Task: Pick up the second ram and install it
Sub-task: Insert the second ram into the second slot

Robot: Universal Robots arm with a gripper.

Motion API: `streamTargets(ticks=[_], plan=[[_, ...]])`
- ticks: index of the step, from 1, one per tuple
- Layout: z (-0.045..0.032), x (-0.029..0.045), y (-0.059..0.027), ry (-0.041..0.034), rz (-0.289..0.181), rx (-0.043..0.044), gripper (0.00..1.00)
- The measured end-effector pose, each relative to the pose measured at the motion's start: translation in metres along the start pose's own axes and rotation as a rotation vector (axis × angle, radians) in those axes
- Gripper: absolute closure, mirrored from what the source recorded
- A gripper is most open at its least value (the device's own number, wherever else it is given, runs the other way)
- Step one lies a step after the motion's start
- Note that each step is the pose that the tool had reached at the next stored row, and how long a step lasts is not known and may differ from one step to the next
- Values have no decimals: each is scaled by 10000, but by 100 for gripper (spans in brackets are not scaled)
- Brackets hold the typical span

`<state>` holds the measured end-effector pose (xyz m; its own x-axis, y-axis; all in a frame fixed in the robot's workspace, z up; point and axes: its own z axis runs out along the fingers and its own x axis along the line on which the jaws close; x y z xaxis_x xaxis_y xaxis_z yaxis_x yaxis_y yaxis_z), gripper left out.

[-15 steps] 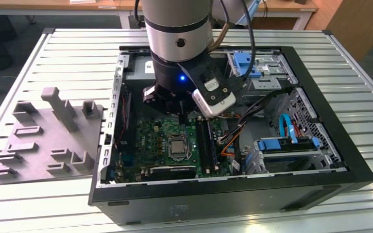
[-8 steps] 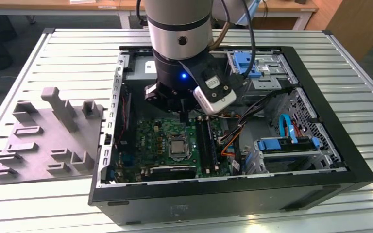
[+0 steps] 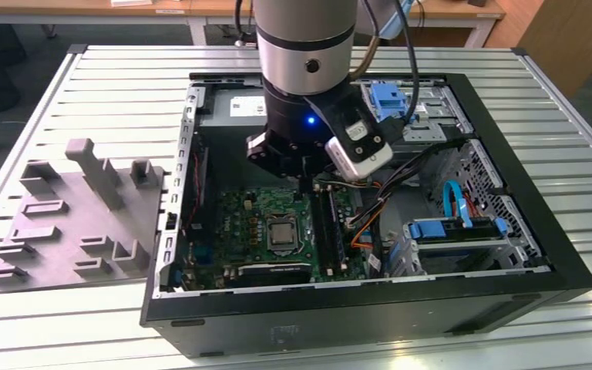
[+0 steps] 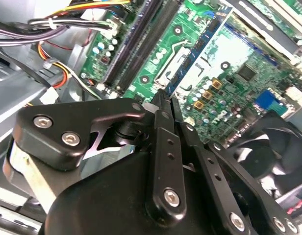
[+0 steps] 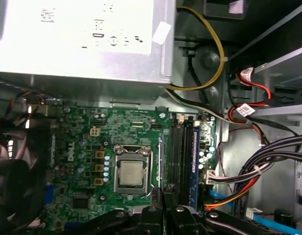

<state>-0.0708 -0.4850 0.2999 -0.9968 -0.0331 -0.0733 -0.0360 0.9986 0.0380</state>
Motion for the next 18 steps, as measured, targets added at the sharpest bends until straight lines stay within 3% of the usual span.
streamTargets(ticks=[9, 18], plan=[[42, -117, 68, -2, 40, 2, 87], [61, -129, 86, -3, 43, -11, 87]])
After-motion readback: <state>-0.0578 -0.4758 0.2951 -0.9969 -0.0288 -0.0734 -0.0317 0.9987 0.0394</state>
